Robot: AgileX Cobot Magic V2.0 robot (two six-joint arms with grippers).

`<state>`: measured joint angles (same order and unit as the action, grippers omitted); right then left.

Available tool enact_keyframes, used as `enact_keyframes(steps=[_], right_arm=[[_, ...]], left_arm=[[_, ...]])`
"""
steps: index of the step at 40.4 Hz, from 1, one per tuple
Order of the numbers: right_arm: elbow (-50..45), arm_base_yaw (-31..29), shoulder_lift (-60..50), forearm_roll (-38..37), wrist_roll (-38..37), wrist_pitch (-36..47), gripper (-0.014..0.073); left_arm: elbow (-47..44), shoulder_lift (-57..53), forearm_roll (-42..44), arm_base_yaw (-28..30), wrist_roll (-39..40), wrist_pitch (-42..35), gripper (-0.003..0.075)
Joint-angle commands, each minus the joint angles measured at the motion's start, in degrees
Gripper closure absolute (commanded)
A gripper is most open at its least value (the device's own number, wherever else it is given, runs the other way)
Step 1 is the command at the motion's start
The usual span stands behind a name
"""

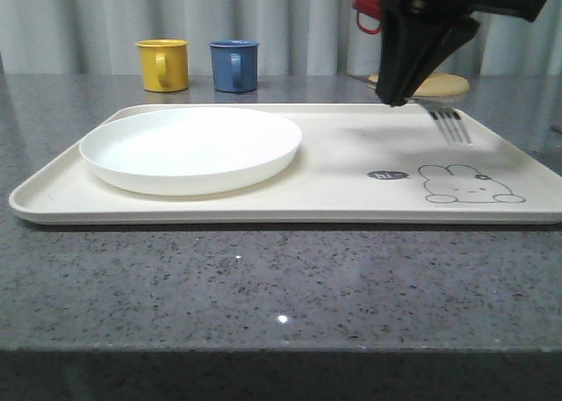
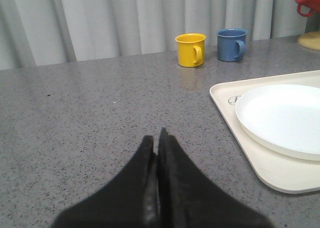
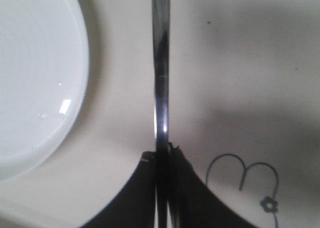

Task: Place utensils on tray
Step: 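Lower the fork onto the tray beside the plate and release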

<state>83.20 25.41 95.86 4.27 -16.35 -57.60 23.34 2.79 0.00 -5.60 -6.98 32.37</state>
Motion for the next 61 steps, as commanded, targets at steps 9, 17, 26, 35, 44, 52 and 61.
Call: enact_keyframes(steps=[9, 17, 26, 35, 44, 52, 61], right_arm=[[2.5, 0.0, 1.9, -0.8, -9.5, 6.2, 0.0705], [2.5, 0.0, 4.4, -0.8, -12.6, 6.5, 0.0704], [2.5, 0.0, 4.9, -0.8, -12.6, 6.5, 0.0704], [2.5, 0.0, 4.8, 1.3, -12.6, 6.5, 0.0546], [2.5, 0.0, 4.8, 2.4, -12.6, 6.1, 0.0341], [3.7, -0.5, 3.5, 2.4, -12.6, 4.5, 0.0262], [6.4, -5.9, -0.7, 1.1, -8.1, -0.2, 0.0263]], left_arm=[[1.4, 0.7, -0.6, 0.1, 0.4, -4.9, 0.0738], [1.4, 0.7, -0.6, 0.1, 0.4, -4.9, 0.0738], [1.4, 0.7, -0.6, 0.1, 0.4, -4.9, 0.0738], [1.4, 0.7, -0.6, 0.1, 0.4, -4.9, 0.0738], [1.4, 0.7, -0.6, 0.1, 0.4, -4.9, 0.0738], [1.4, 0.7, -0.6, 0.1, 0.4, -4.9, 0.0738], [1.4, 0.7, -0.6, 0.1, 0.4, -4.9, 0.0738]])
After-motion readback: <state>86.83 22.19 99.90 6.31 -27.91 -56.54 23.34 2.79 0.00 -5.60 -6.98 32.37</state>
